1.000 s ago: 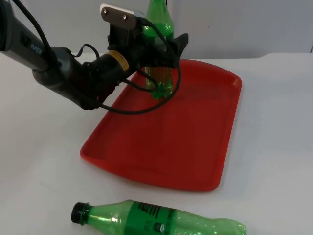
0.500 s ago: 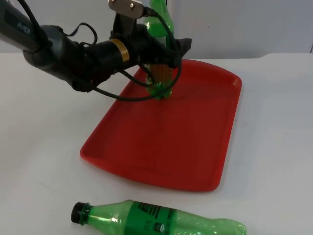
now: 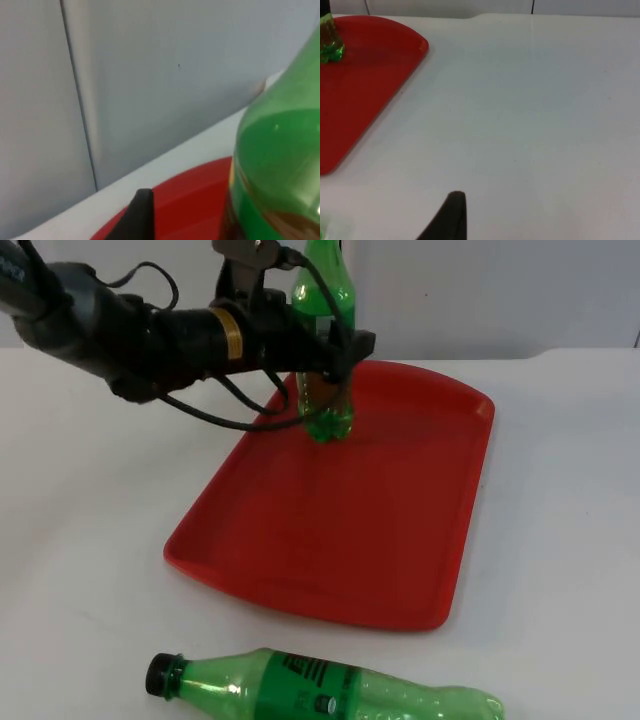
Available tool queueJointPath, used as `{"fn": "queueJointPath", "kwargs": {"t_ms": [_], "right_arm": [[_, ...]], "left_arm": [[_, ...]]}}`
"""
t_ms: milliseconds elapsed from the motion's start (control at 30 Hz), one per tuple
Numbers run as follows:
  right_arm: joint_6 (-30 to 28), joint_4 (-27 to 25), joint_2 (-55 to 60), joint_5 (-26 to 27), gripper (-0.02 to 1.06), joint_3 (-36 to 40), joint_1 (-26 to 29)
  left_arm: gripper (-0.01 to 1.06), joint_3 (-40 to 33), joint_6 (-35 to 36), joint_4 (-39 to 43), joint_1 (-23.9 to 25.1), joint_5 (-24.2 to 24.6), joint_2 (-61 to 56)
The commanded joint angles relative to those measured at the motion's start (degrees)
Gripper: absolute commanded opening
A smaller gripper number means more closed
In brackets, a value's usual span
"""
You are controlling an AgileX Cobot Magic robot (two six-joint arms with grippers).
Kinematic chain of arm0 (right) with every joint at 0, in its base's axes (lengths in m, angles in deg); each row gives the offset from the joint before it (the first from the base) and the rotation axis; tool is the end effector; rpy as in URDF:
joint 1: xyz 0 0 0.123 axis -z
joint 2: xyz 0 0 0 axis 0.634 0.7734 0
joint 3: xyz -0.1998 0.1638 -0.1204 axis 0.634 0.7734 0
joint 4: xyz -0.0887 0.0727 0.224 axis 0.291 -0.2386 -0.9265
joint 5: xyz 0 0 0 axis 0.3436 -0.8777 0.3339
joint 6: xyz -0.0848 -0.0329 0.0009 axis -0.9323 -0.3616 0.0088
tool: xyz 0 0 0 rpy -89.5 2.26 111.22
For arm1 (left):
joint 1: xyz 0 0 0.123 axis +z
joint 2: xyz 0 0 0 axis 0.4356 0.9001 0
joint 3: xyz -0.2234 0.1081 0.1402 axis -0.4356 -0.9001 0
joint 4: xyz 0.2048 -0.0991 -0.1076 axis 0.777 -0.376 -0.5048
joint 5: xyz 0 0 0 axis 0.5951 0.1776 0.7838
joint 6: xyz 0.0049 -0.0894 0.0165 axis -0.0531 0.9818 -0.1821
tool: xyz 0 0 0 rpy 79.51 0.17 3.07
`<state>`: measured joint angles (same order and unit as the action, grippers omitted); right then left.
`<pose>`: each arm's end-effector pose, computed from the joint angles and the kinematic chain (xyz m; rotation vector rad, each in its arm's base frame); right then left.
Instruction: Place the bottle upright on the tray.
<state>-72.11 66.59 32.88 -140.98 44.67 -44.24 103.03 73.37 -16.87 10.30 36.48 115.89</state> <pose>-0.0073 -0.0064 0.2804 -0.0712 2.0487 -0.0242 0.4814 -0.1741 0.1036 0.6511 1.7763 -0.5274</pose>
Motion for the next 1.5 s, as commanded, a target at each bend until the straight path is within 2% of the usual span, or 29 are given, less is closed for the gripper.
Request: {"fn": "queueJointPath", "kwargs": {"t_ms": [0, 67, 133, 233, 433, 633, 933, 1167, 1200, 1267, 1400, 1467], "right_arm": [[0.0, -0.1, -0.1, 0.5, 1.05, 0.1, 0.3], [0.0, -0.1, -0.1, 0.5, 1.05, 0.1, 0.3], [0.0, -0.1, -0.1, 0.5, 1.05, 0.1, 0.3], [0.0, -0.1, -0.1, 0.5, 1.05, 0.1, 0.3], [0.0, -0.1, -0.1, 0.5, 1.05, 0.1, 0.3], [0.0, -0.1, -0.1, 0.5, 1.05, 0.1, 0.3], [0.0, -0.1, -0.1, 0.5, 1.05, 0.1, 0.3], [0.0, -0.1, -0.1, 0.5, 1.05, 0.1, 0.3], [0.0, -0.1, -0.1, 0.5, 1.05, 0.1, 0.3], [0.0, -0.1, -0.1, 0.5, 1.05, 0.1, 0.3], [0.0, -0.1, -0.1, 0.5, 1.05, 0.1, 0.3], [0.0, -0.1, -0.1, 0.5, 1.05, 0.1, 0.3]], "left_arm": [[1.05, -0.1, 3.4, 3.8, 0.2, 1.5, -1.4], [1.05, -0.1, 8.4, 11.0, 0.3, 4.4, -3.2], [1.05, -1.1, 11.4, 15.2, 0.3, 4.5, -4.7], [1.05, -3.3, 12.0, 15.4, 0.3, 4.8, -6.8], [1.05, -9.9, 10.9, 15.5, 1.2, 10.5, -11.9], [1.05, -17.1, 10.9, 15.5, 2.9, 10.7, -19.0], [1.05, -24.9, 11.0, 14.9, 2.9, 11.1, -29.5], [1.05, -29.2, 15.5, 14.0, 2.9, 19.0, -40.3], [1.05, -29.2, 15.5, 14.0, 2.9, 19.0, -40.3], [1.05, -30.2, 19.3, 14.0, 2.9, 23.7, -45.5], [1.05, -31.0, 24.7, 13.6, 2.9, 27.4, -50.7], [1.05, -31.1, 28.9, 13.6, 2.9, 33.1, -56.1]]}}
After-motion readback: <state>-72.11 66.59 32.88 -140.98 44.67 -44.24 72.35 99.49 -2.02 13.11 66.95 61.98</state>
